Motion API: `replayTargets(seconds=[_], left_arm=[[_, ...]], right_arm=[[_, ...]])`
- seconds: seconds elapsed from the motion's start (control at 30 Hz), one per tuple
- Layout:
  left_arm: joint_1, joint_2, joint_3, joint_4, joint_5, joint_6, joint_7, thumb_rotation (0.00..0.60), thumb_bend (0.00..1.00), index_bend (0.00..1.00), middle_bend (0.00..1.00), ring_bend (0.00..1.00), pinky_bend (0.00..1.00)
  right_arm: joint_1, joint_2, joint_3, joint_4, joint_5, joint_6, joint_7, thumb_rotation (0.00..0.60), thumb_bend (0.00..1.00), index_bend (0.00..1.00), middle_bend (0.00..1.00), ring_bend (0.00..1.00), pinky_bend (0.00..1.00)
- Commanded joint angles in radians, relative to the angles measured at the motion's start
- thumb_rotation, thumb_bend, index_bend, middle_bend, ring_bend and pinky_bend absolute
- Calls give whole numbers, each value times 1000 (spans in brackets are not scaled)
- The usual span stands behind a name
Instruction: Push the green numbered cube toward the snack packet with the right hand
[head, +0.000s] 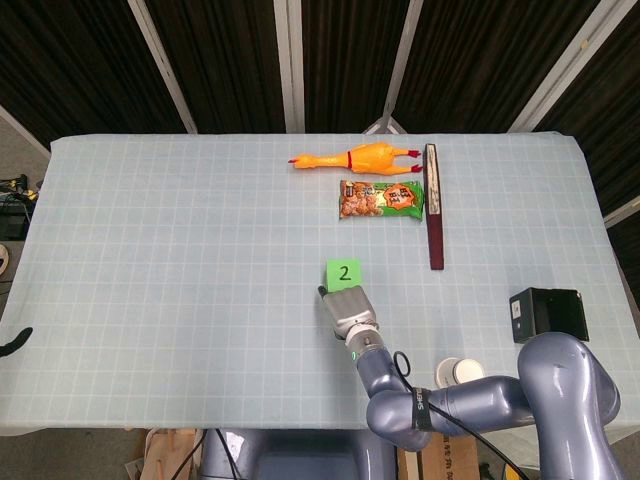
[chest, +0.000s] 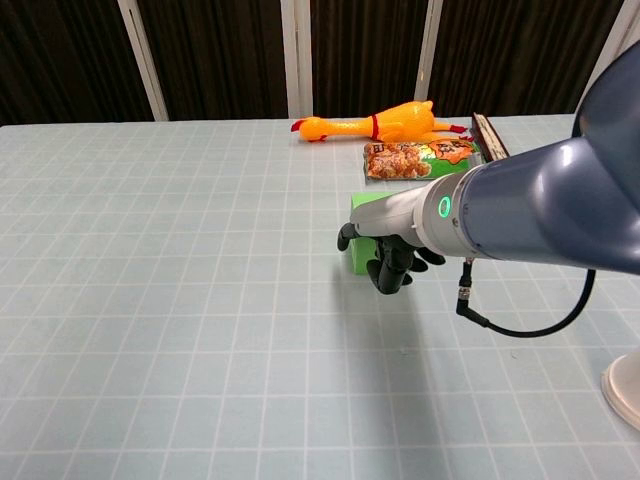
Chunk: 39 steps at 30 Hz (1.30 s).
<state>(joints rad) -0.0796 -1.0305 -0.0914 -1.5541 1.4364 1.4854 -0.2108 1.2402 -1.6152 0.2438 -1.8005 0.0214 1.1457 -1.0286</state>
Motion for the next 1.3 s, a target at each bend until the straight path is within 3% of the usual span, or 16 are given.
replayTargets(seconds=[0.03,1.3], left_arm=[[0,-1,0,-1,1,0,2,600,268,0,0,0,138],[3,-6,3,-9,6,8,27,600,268,0,0,0,139]], right_arm=[[-4,10,-3,-5,0,-2,5,600,790,116,832,808,795],[5,147,-68,-152,27,-20,18,600,792,116,832,808,795]])
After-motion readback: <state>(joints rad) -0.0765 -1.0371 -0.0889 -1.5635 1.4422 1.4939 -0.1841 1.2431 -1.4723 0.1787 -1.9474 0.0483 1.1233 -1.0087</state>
